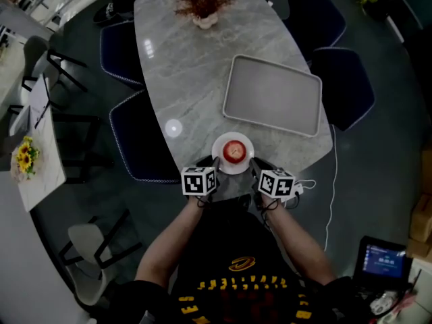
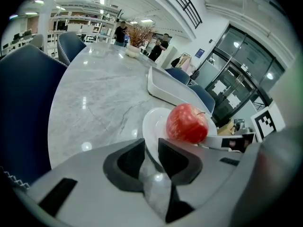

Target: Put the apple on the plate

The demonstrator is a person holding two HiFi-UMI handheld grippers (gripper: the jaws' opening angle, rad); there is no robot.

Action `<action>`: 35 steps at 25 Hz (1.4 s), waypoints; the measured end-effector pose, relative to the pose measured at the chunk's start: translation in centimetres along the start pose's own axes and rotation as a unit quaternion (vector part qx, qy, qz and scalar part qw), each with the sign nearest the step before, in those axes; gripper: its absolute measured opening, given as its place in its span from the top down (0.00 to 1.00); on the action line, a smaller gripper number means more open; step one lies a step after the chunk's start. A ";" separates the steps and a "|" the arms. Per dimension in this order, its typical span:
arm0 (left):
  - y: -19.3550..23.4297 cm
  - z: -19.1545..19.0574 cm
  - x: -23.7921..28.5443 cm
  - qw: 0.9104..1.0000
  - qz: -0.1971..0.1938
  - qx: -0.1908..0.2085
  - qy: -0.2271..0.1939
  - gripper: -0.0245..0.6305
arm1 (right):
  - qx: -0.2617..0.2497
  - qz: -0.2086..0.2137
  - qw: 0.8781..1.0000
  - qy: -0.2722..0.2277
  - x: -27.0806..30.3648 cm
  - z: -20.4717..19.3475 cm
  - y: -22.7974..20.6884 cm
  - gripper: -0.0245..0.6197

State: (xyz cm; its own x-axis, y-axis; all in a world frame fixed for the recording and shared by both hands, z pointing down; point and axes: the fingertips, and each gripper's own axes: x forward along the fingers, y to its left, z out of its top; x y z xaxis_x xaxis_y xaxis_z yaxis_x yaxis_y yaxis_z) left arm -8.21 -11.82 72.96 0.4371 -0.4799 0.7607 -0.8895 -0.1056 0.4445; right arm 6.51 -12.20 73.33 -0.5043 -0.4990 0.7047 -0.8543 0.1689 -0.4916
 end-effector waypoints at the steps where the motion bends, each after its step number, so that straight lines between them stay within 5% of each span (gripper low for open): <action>1: -0.2 0.1 -0.1 1.000 -0.002 -0.001 -0.004 0.82 | 0.003 0.001 1.000 -0.002 -0.2 0.0 0.1 0.89; 21: -6.2 2.7 -4.9 0.997 -0.037 -0.008 -0.069 0.82 | 0.046 0.046 0.995 -0.074 -7.4 3.5 1.1 0.89; 35: -15.2 8.9 -10.4 0.985 -0.103 0.046 -0.133 0.82 | 0.040 0.044 0.983 -0.173 -17.6 10.4 2.4 0.89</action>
State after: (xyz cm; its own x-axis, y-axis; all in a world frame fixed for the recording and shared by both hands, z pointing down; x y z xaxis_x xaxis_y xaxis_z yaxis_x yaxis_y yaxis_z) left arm -0.42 -12.96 54.12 0.5706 -0.6492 0.5030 -0.7992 -0.2980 0.5220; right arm 14.63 -11.88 54.41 -0.4904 -0.7476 0.4478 -0.7899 0.1643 -0.5908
